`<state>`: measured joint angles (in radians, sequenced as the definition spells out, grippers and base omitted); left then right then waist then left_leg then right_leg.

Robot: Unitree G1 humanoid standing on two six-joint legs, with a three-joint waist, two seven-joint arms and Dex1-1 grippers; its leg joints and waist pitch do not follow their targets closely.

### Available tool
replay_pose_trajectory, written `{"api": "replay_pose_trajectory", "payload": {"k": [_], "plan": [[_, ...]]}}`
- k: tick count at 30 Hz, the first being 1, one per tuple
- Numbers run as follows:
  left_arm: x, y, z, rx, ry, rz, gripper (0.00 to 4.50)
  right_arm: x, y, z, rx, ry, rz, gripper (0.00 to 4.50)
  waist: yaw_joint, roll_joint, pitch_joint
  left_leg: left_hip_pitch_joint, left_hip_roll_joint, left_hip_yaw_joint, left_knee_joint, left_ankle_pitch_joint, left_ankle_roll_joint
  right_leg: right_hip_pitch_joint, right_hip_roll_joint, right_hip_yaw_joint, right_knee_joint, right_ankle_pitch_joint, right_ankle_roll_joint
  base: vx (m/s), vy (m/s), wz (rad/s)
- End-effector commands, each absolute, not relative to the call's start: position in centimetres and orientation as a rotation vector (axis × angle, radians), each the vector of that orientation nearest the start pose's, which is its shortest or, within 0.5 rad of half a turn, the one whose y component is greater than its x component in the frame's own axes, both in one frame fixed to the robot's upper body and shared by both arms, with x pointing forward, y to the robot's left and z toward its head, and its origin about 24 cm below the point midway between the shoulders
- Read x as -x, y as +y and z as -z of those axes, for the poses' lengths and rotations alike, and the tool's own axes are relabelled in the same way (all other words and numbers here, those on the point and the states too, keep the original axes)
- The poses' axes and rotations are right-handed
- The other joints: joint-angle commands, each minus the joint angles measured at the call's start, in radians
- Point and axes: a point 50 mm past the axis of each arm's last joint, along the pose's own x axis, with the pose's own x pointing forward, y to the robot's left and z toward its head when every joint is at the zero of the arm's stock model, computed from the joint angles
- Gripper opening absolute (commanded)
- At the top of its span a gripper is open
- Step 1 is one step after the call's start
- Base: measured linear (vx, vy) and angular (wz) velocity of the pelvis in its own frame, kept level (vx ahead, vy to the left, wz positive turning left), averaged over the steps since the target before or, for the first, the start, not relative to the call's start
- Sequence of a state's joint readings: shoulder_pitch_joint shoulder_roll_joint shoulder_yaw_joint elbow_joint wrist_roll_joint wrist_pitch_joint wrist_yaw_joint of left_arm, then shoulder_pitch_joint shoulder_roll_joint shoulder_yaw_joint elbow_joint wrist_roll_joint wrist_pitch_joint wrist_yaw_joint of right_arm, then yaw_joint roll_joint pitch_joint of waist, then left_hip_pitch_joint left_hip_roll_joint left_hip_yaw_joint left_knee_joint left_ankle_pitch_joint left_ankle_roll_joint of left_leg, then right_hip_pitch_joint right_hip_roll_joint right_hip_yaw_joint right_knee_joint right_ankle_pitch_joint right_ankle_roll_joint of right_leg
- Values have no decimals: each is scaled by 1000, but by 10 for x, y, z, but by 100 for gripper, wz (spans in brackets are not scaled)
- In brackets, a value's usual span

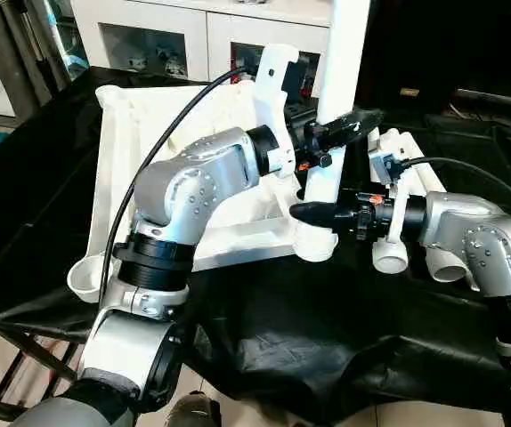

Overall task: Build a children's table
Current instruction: Pick table leg

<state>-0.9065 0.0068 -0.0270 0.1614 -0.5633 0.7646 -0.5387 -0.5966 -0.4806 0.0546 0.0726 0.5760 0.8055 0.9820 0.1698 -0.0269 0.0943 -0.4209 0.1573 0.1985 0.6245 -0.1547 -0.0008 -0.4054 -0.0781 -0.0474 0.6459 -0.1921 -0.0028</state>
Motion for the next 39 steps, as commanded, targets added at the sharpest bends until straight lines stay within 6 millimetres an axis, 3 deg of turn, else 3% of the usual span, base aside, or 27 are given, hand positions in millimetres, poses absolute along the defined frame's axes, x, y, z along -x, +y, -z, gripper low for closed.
{"api": "replay_pose_trajectory", "payload": {"k": [1,2,5,6,8,11,13,15,17,18,21,23,27,28,29,30,31,32,33,34,35,36,37,38,39], "plan": [[-326,10,-231,324,6,1187,257,-310,-145,-151,-148,306,-1167,191,-3,-10,-103,39,71,-36,-65,-135,-1,45,-83,40,-79,-148,-208,0,0,0],[-325,10,-232,337,1,1197,267,-310,-144,-152,-151,302,-1165,191,-1,-6,-104,39,71,-37,-65,-137,-2,46,-84,40,-77,-141,-212,0,0,0],[-326,12,-238,369,-59,1187,298,-309,-144,-152,-168,286,-1153,191,-3,-9,-103,39,71,-37,-66,-148,-2,47,-85,40,-79,-138,-216,0,0,0],[-329,16,-245,414,-132,1159,298,-309,-145,-151,-186,268,-1134,191,-3,1,-102,40,72,-38,-67,-161,-5,45,-84,40,-85,-141,-219,0,0,0],[-333,26,-260,534,-284,1101,310,-309,-146,-151,-219,241,-1098,191,-2,-8,-106,39,72,-38,-67,-163,-6,51,-86,39,-80,-110,-232,0,0,0],[-338,33,-269,646,-349,1037,313,-309,-147,-151,-245,224,-1077,191,-1,-7,-104,40,72,-38,-66,-170,-5,50,-86,39,-81,-114,-234,0,0,0],[-343,41,-272,728,-381,961,313,-309,-147,-152,-272,200,-1058,191,-3,-6,-103,39,71,-39,-67,-179,-6,51,-87,38,-82,-134,-231,0,0,0],[-348,52,-272,811,-412,898,313,-309,-146,-155,-302,160,-1030,191,-3,7,-103,40,70,-41,-67,-194,-13,49,-86,39,-83,-148,-220,0,0,0],[-349,59,-272,854,-427,880,313,-309,-147,-156,-317,139,-1005,190,-4,5,-104,41,70,-42,-69,-200,-16,49,-84,38,-84,-154,-212,0,0,0],[-349,61,-271,863,-430,878,313,-309,-147,-156,-322,134,-995,190,-3,12,-104,42,71,-42,-70,-203,-25,45,-84,38,-84,-150,-209,0,0,0],[-348,68,-269,863,-440,861,313,-310,-150,-155,-343,116,-942,190,-3,9,-103,44,72,-43,-74,-217,-35,42,-82,37,-83,-145,-210,0,0,0],[-348,79,-260,744,-408,806,313,-312,-156,-152,-362,93,-837,190,-5,-3,-97,42,74,-42,-79,-214,-34,42,-85,39,-82,-151,-203,0,0,0],[-348,97,-233,347,-333,682,313,-317,-161,-152,-295,57,-692,190,-12,7,-91,46,74,-45,-87,-247,-61,32,-82,42,-92,-247,-130,0,0,0],[-347,103,-225,243,-312,653,313,-318,-162,-153,-270,52,-654,190,-19,5,-89,47,72,-46,-92,-265,-77,30,-78,43,-94,-279,-100,0,0,0],[-347,107,-219,171,-300,635,313,-319,-163,-153,-254,49,-627,190,-25,12,-88,49,74,-49,-96,-282,-96,27,-77,42,-94,-285,-90,0,0,0],[-347,109,-217,158,-293,631,313,-320,-163,-153,-247,46,-619,190,-30,13,-87,53,73,-47,-97,-301,-108,23,-77,43,-95,-288,-90,0,0,0],[-342,124,-195,39,-224,600,313,-323,-164,-156,-149,-6,-538,190,-29,20,-84,54,73,-49,-98,-311,-116,19,-78,44,-95,-288,-89,0,0,0],[-342,126,-193,30,-218,598,313,-324,-164,-156,-139,-12,-532,190,-39,14,-77,48,72,-51,-104,-334,-128,19,-77,43,-96,-305,-81,0,0,0],[-336,136,-175,-78,-167,596,313,-325,-163,-155,-92,-68,-483,190,-40,5,-71,51,71,-48,-104,-341,-126,14,-79,44,-99,-311,-84,0,0,0],[-333,138,-168,-125,-151,602,313,-325,-163,-153,-93,-88,-467,190,-41,8,-72,49,72,-50,-105,-338,-121,15,-82,46,-99,-310,-82,0,0,0],[-330,139,-161,-187,-132,619,313,-325,-163,-150,-99,-86,-449,190,-46,5,-70,45,71,-48,-107,-329,-109,17,-81,47,-97,-310,-79,0,0,0],[-330,139,-161,-187,-132,619,313,-325,-163,-150,-99,-86,-449,190,-47,-5,-70,47,71,-47,-107,-316,-94,17,-80,47,-97,-306,-82,0,0,0],[-323,132,-152,-264,-97,688,313,-325,-164,-144,-123,-55,-418,190,-49,-7,-71,51,71,-44,-107,-307,-89,16,-79,46,-96,-295,-92,0,0,0],[-317,124,-146,-292,-73,753,313,-325,-166,-139,-123,-37,-388,190,-48,-3,-69,54,72,-44,-108,-294,-77,13,-78,47,-96,-273,-105,0,0,0],[-315,119,-144,-291,-63,784,313,-325,-167,-137,-119,-32,-372,190,-49,-8,-67,52,73,-42,-110,-281,-72,14,-76,45,-93,-254,-117,0,0,0]]}}
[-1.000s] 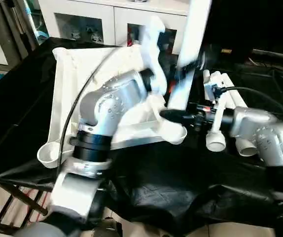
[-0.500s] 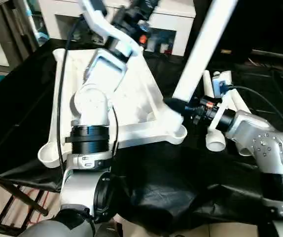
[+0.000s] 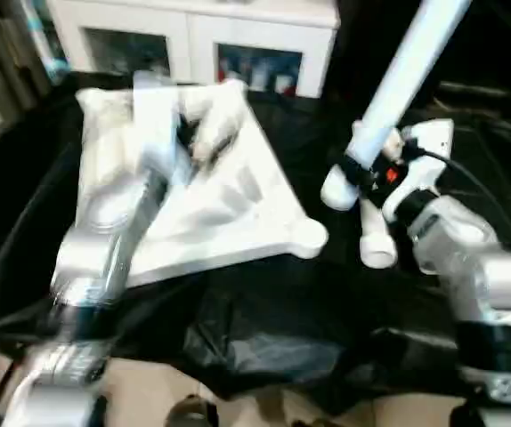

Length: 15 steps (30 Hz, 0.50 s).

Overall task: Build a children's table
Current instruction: Pick table leg

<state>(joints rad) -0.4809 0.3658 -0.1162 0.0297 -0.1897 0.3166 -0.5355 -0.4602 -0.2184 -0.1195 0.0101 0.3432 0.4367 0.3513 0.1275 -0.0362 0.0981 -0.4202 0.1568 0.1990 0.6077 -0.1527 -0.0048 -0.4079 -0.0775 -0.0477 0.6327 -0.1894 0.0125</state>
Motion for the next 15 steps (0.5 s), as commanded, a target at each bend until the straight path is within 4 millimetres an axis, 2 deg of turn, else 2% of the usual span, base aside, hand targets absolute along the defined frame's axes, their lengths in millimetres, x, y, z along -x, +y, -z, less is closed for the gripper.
{"api": "replay_pose_trajectory", "payload": {"k": [1,2,3,4,5,6,7,8,9,10,11,12,13,14,15], "plan": [[-315,113,-139,-282,-45,804,313,-327,-171,-130,-127,-2,-343,190,-6,11,-72,53,74,-42,-93,-280,-73,15,-77,45,-79,-243,-138,0,0,0],[-316,110,-134,-287,-31,803,313,-328,-174,-123,-128,33,-314,190,-7,37,-83,59,73,-41,-89,-284,-92,16,-73,44,-75,-202,-150,0,0,0],[-316,108,-131,-293,-25,800,313,-328,-176,-120,-127,49,-301,190,-10,20,-79,56,72,-39,-91,-300,-99,20,-72,43,-78,-187,-155,0,0,0],[-316,107,-130,-299,-23,798,313,-328,-177,-118,-122,53,-293,190,-10,16,-81,51,70,-40,-91,-290,-97,26,-73,44,-75,-172,-158,0,0,0],[-319,105,-128,-271,-32,772,313,-329,-181,-116,-94,59,-254,190,-10,16,-82,46,68,-38,-89,-267,-86,30,-77,46,-73,-150,-163,0,0,0],[-320,104,-128,-258,-38,762,313,-328,-182,-115,-81,59,-239,190,-17,43,-79,49,66,-36,-89,-289,-95,22,-69,45,-83,-149,-160,0,0,0],[-323,102,-126,-223,-41,739,313,-328,-185,-116,-65,46,-215,190,-22,40,-64,46,65,-38,-91,-304,-97,19,-69,47,-83,-149,-159,0,0,0],[-325,101,-126,-200,-47,703,313,-326,-187,-116,-68,50,-192,190,-24,35,-76,45,63,-39,-86,-299,-83,35,-74,48,-79,-149,-168,0,0,0],[-327,101,-127,-164,-67,663,313,-324,-184,-119,-94,54,-187,190,-22,63,-64,41,63,-42,-85,-282,-68,29,-78,50,-81,-147,-177,0,0,0],[-327,102,-127,-149,-65,649,313,-324,-182,-119,-92,61,-185,190,-28,53,-63,42,63,-39,-86,-291,-58,30,-72,50,-90,-156,-177,0,0,0],[-327,104,-127,-131,-65,629,313,-323,-180,-119,-89,69,-182,190,-32,49,-62,38,62,-41,-85,-269,-35,37,-72,48,-85,-149,-189,0,0,0],[-328,109,-128,-95,-80,560,313,-319,-174,-121,-74,71,-182,190,-33,65,-60,36,61,-43,-84,-260,-31,38,-74,47,-82,-146,-194,0,0,0],[-328,109,-128,-95,-80,560,313,-319,-174,-121,-74,71,-182,190,-40,59,-59,32,61,-41,-84,-248,-23,40,-70,47,-86,-138,-195,0,0,0],[-328,114,-128,-75,-84,517,313,-318,-172,-123,-72,67,-171,190,-44,60,-56,31,60,-42,-83,-225,-3,41,-70,46,-86,-135,-201,0,0,0],[-328,118,-129,-66,-98,474,313,-316,-171,-125,-71,62,-164,190,-45,64,-58,32,60,-43,-82,-224,0,40,-71,46,-87,-142,-202,0,0,0]]}}
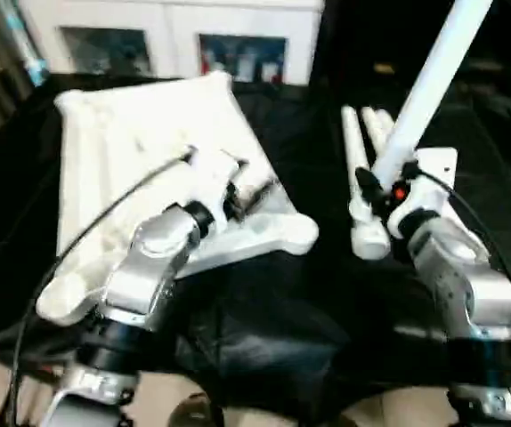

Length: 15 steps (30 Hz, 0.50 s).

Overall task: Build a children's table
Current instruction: Pick table leg

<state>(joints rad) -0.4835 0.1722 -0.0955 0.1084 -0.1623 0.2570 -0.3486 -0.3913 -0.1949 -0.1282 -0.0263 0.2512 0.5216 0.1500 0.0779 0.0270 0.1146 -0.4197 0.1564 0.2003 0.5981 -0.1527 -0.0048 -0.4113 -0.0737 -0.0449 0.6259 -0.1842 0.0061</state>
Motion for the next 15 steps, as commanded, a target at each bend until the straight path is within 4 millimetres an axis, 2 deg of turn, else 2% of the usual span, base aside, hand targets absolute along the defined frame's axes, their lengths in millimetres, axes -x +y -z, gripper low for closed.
{"api": "replay_pose_trajectory", "payload": {"k": [1,2,4,5,6,7,8,9,10,11,12,13,15], "plan": [[-328,123,-128,-46,-101,427,313,-316,-170,-126,-69,52,-155,190,2,2,-73,32,61,-44,-72,-225,2,43,-73,43,-81,-150,-197,0,0,0],[-325,130,-124,-5,-107,352,313,-313,-168,-127,-72,23,-143,190,-2,6,-73,33,62,-44,-73,-230,5,43,-72,42,-81,-158,-201,0,0,0],[-318,135,-121,8,-126,318,313,-310,-168,-124,-66,26,-133,190,-7,3,-73,32,64,-43,-72,-232,17,43,-72,42,-84,-168,-203,0,0,0],[-312,138,-118,12,-137,303,313,-309,-169,-122,-33,32,-111,190,-7,6,-75,34,68,-45,-74,-227,20,41,-73,41,-85,-175,-201,0,0,0],[-304,141,-114,21,-151,285,313,-306,-170,-120,9,41,-83,190,-11,2,-77,35,70,-44,-75,-220,21,40,-68,41,-84,-166,-199,0,0,0],[-298,145,-110,31,-146,261,313,-304,-170,-117,48,49,-70,190,-12,5,-77,34,70,-44,-76,-212,22,41,-68,41,-83,-156,-198,0,0,0],[-290,150,-104,37,-135,234,313,-300,-169,-113,88,70,-64,190,-12,2,-76,36,73,-43,-79,-217,19,37,-67,40,-84,-155,-196,0,0,0],[-287,151,-103,28,-133,228,313,-299,-169,-111,97,74,-67,190,-14,0,-73,36,72,-42,-81,-230,19,38,-66,41,-85,-169,-188,0,0,0],[-286,151,-102,24,-133,225,313,-298,-169,-111,102,76,-68,190,-15,4,-73,39,72,-42,-82,-240,16,35,-65,41,-87,-184,-182,0,0,0],[-282,153,-100,15,-132,210,313,-296,-167,-110,116,64,-83,190,-15,5,-69,45,70,-40,-84,-285,3,29,-64,43,-95,-231,-167,0,0,0],[-278,156,-98,-3,-127,184,313,-293,-166,-107,121,63,-94,190,-15,-12,-64,47,73,-41,-87,-323,-6,27,-69,46,-102,-282,-149,0,0,0],[-275,158,-96,-14,-125,163,313,-291,-165,-105,123,61,-100,190,-14,-7,-61,44,74,-44,-89,-335,-12,29,-72,46,-102,-305,-138,0,0,0],[-269,162,-95,-1,-123,115,313,-288,-161,-103,113,54,-113,190,-15,-12,-60,45,74,-46,-93,-361,-31,24,-70,48,-105,-330,-109,0,0,0]]}}
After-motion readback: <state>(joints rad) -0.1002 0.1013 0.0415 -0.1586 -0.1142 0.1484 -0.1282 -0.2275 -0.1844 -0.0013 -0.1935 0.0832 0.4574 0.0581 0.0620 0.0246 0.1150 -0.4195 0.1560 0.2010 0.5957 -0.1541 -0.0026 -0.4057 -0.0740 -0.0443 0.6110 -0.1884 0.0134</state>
